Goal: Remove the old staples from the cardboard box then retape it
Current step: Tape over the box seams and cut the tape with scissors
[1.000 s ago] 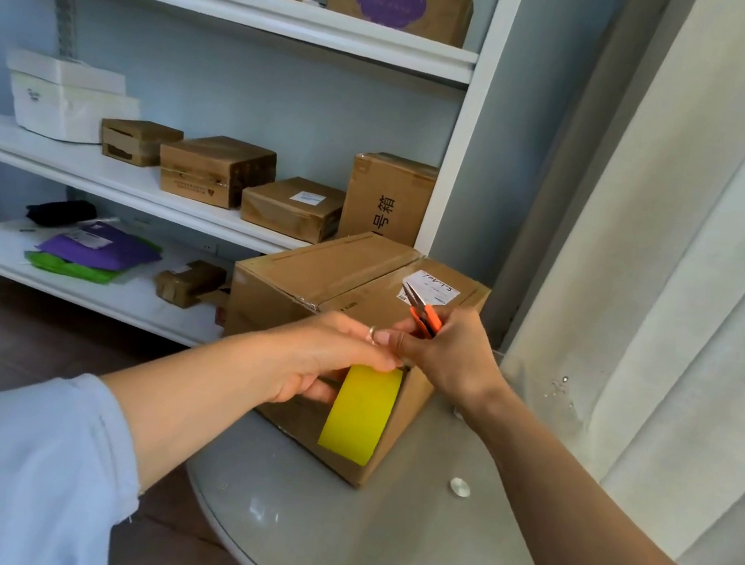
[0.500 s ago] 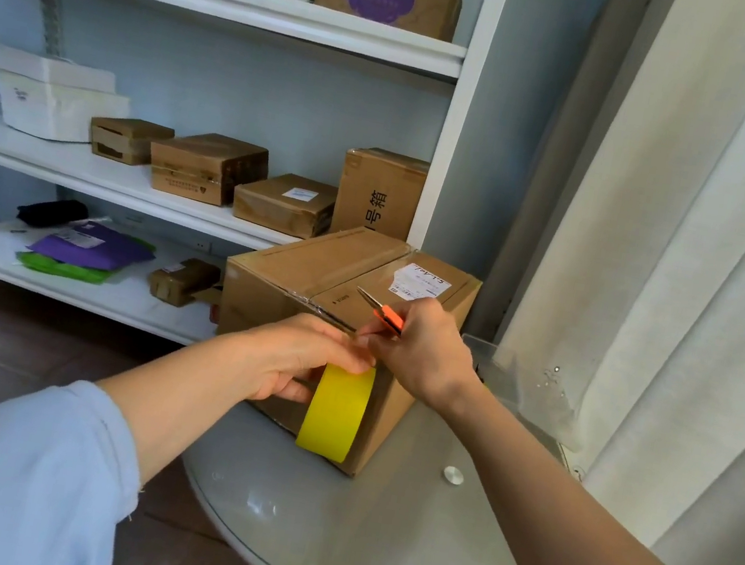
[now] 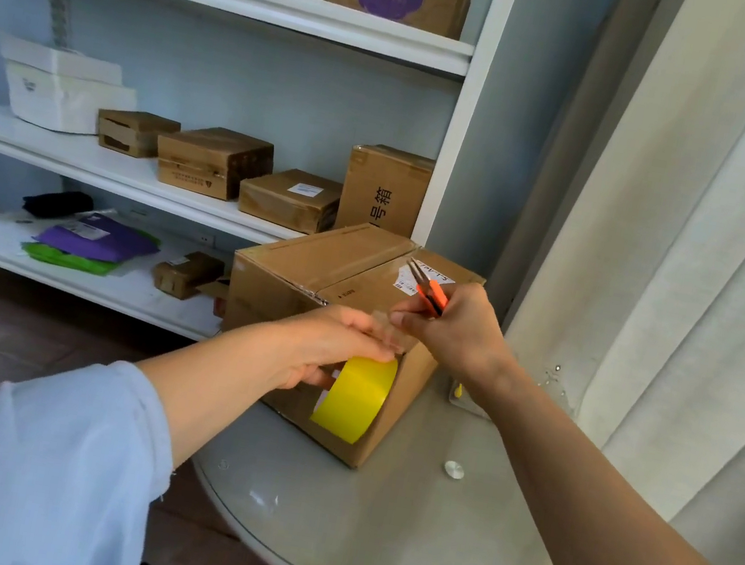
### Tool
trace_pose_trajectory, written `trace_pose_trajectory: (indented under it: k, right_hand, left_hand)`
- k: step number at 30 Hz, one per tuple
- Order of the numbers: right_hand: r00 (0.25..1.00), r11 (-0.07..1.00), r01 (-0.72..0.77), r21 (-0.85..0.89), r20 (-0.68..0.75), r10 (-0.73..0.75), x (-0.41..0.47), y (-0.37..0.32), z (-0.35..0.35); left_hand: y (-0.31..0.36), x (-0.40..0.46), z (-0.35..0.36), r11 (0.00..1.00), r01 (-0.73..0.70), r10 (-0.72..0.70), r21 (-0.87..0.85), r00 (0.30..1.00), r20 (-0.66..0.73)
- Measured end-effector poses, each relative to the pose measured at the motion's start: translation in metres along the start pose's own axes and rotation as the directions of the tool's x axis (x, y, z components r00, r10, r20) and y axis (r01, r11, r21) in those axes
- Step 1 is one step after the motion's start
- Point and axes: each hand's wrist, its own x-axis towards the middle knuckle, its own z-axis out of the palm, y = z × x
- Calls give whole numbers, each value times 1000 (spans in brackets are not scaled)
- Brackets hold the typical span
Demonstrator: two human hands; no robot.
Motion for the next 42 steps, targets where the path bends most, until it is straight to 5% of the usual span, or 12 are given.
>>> trace_pose_trajectory:
  k: [4, 7, 12, 21, 31, 42]
  right_hand:
    - [1000, 998, -18, 55, 11, 18, 4, 0, -1]
    - [999, 999, 14, -39, 32, -12, 5, -2, 3]
    - [998, 973, 50, -223, 38, -42, 5, -12, 10]
    - [997, 999, -45, 26, 71, 43, 18, 2, -8]
    - [967, 982, -181, 47, 193, 169, 34, 11, -9]
    - [900, 941, -337, 21, 302, 316, 45, 31, -1]
  left_hand:
    - [-3, 1, -1, 989, -75, 74, -130, 997, -18]
    - [-16, 7, -1, 993, -112, 110, -23, 990, -88]
    - [-26, 5, 1, 996, 33, -36, -84, 999, -37]
    - [-13, 5, 2, 998, -60, 62, 30, 996, -59]
    - [1, 17, 0, 989, 123, -126, -85, 992, -31]
    - [11, 32, 0, 966, 259, -259, 17, 966, 16]
